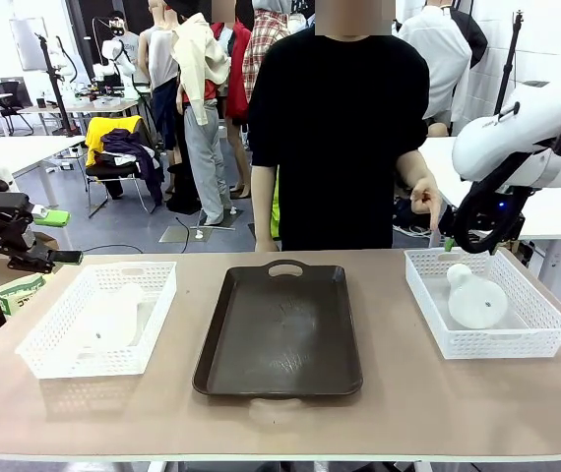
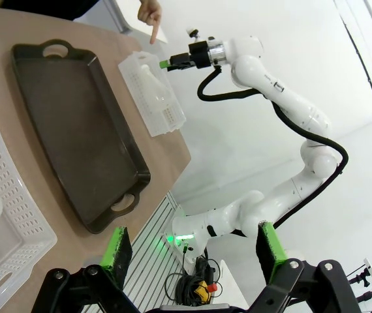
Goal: Prepare the laboratory tools.
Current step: Pick up the Big flask that the person points to.
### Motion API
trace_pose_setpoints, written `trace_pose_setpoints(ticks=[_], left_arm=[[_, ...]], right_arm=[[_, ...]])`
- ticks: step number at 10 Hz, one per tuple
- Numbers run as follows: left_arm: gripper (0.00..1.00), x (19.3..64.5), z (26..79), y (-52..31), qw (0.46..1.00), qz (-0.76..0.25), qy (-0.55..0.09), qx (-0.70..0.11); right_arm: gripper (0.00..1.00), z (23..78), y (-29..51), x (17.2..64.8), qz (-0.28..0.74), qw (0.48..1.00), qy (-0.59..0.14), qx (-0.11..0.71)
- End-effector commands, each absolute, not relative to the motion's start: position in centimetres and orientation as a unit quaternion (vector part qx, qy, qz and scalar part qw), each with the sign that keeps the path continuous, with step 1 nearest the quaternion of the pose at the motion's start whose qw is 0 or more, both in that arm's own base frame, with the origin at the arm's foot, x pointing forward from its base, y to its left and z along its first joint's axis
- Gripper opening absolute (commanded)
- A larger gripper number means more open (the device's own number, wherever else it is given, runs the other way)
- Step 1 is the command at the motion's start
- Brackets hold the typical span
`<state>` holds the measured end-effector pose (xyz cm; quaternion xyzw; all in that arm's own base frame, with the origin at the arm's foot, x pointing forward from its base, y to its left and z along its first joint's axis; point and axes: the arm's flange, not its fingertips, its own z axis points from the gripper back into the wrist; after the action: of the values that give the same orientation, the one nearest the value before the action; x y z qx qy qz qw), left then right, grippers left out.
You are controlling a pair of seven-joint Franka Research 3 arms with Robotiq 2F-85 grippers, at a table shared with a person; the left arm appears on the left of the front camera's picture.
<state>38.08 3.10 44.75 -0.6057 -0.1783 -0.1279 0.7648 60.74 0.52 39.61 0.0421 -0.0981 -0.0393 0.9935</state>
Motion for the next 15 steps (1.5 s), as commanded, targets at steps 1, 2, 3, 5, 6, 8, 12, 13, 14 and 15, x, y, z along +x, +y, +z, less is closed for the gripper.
trace_pose_setpoints(ticks=[1,2,3,5,6,8,12,13,14,15], left_arm=[[1.00,38.0,44.9,3.3,0.761,-0.129,-0.178,-0.610],[1.00,38.0,44.9,3.3,0.761,-0.129,-0.178,-0.610],[1.00,38.0,44.9,3.3,0.761,-0.129,-0.178,-0.610],[1.00,38.0,44.9,3.3,0.761,-0.129,-0.178,-0.610],[1.00,38.0,44.9,3.3,0.761,-0.129,-0.178,-0.610],[1.00,38.0,44.9,3.3,0.761,-0.129,-0.178,-0.610],[1.00,38.0,44.9,3.3,0.761,-0.129,-0.178,-0.610],[1.00,38.0,44.9,3.3,0.761,-0.129,-0.178,-0.610],[1.00,38.0,44.9,3.3,0.761,-0.129,-0.178,-0.610],[1.00,38.0,44.9,3.3,0.761,-0.129,-0.178,-0.610]], right_arm=[[1.00,39.0,1.6,61.6,-0.040,0.996,-0.082,0.000],[1.00,38.1,1.8,61.4,-0.040,0.996,-0.080,-0.012],[1.00,37.1,1.8,61.6,-0.037,0.996,-0.085,-0.008],[1.00,35.7,1.6,61.9,-0.036,0.994,-0.104,-0.008],[1.00,35.2,1.6,62.1,-0.038,0.994,-0.106,-0.006],[1.00,34.1,1.4,62.3,-0.039,0.993,-0.114,-0.009],[1.00,32.9,1.0,62.8,-0.042,0.992,-0.117,-0.013],[1.00,32.5,1.0,62.9,-0.042,0.992,-0.115,-0.012],[1.00,32.2,1.0,62.9,-0.042,0.992,-0.114,-0.012],[1.00,31.9,1.1,63.1,-0.039,0.993,-0.113,-0.011]])
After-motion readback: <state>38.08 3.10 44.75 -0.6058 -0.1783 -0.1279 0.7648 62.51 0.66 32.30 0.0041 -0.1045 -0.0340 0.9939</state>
